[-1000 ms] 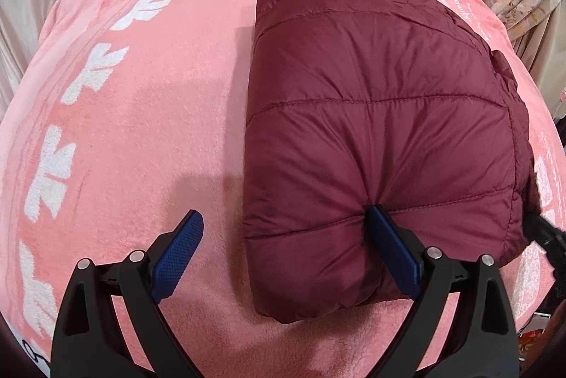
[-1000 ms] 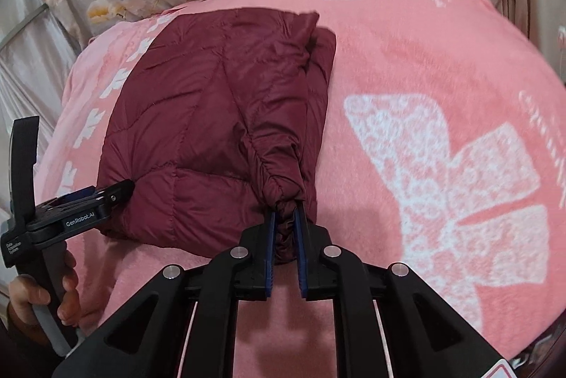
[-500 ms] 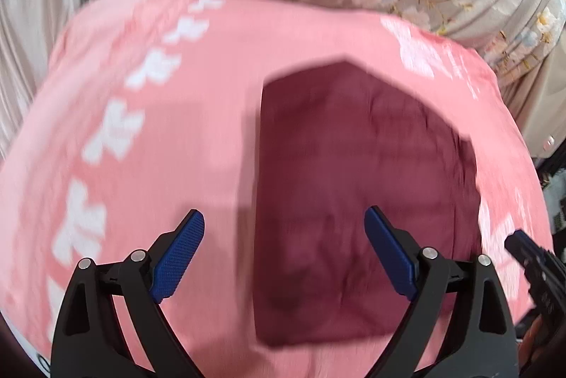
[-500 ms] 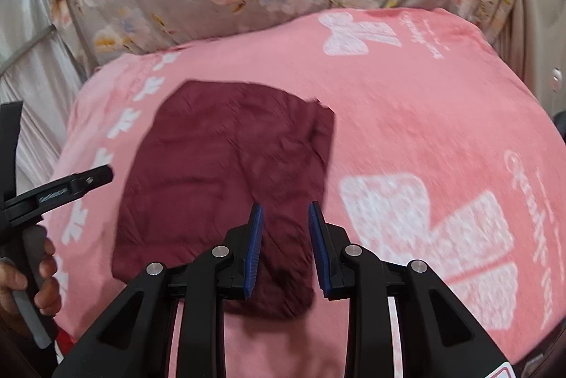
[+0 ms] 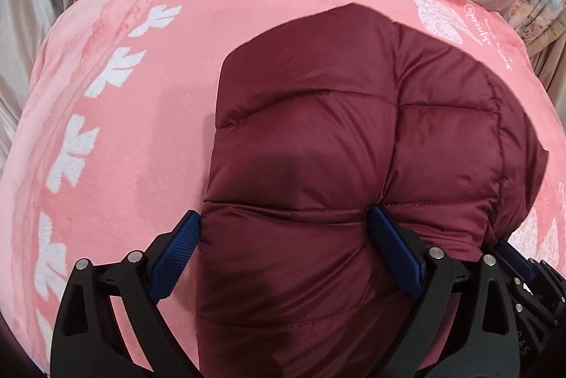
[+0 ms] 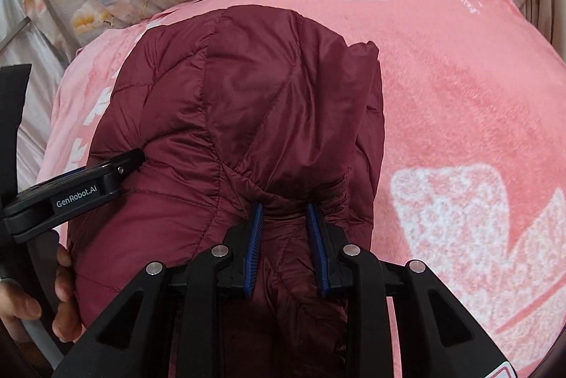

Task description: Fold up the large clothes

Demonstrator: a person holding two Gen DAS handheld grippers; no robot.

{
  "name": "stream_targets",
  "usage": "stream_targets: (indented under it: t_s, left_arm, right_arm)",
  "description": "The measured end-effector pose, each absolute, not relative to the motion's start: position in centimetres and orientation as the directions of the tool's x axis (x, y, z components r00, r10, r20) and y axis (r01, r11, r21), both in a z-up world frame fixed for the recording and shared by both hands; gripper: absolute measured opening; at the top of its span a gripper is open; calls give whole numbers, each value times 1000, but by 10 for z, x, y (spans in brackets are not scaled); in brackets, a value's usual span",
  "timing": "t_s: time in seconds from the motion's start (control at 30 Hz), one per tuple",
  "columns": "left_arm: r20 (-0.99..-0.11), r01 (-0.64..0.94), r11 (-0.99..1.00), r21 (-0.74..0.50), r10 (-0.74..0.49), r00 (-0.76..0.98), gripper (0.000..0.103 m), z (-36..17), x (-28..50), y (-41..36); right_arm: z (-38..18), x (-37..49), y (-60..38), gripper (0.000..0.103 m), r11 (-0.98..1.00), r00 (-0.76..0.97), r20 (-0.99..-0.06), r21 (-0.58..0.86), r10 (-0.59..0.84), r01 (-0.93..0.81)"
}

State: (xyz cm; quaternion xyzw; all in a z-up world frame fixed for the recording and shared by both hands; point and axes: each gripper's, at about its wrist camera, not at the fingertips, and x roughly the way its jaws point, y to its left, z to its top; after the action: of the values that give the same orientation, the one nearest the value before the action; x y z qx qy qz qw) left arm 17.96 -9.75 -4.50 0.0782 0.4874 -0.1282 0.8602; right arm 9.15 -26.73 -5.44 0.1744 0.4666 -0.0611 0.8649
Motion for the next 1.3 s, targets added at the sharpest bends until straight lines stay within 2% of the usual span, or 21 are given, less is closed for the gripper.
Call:
stream_targets:
  t_s: [0.3, 0.43, 0.67, 0.73, 0.83, 1.0, 1.1, 1.3]
  left_arm:
    - [-863, 283, 959, -11, -152, 482, 98, -60, 183, -98]
    - [-861, 293, 956, -2, -151, 485, 98, -62, 182, -98]
    - [-865, 290, 956, -35, -174, 470, 98, -61, 182, -93]
    - [-873, 284, 954, -98, -219, 436, 98, -58, 182, -83]
    - [-867, 254, 931, -262, -343, 362, 98, -57, 179, -56]
    - [-841, 207, 892, -402, -449, 302, 98, -64, 174, -20]
    - [-808, 158, 841, -517, -541, 235, 98, -79, 177, -10]
    - [-788, 226, 817, -530, -573, 224, 98, -80, 175, -36]
  right_arm:
    - [-62, 86, -272, 25, 919, 578, -811, 292, 91, 265]
    - [-46, 74, -279, 27, 899, 603, -791, 335, 105, 283]
    - [-40, 42, -326, 44, 796, 639, -755, 474, 149, 375]
    - [-50, 38, -338, 46, 756, 619, -760, 520, 196, 399]
    - [-68, 38, -341, 48, 708, 592, -746, 593, 305, 383]
    - [-85, 45, -337, 68, 664, 576, -717, 655, 393, 362]
    - [-84, 51, -330, 74, 681, 577, -712, 652, 399, 333]
    - [-90, 67, -320, 74, 655, 582, -671, 698, 460, 288]
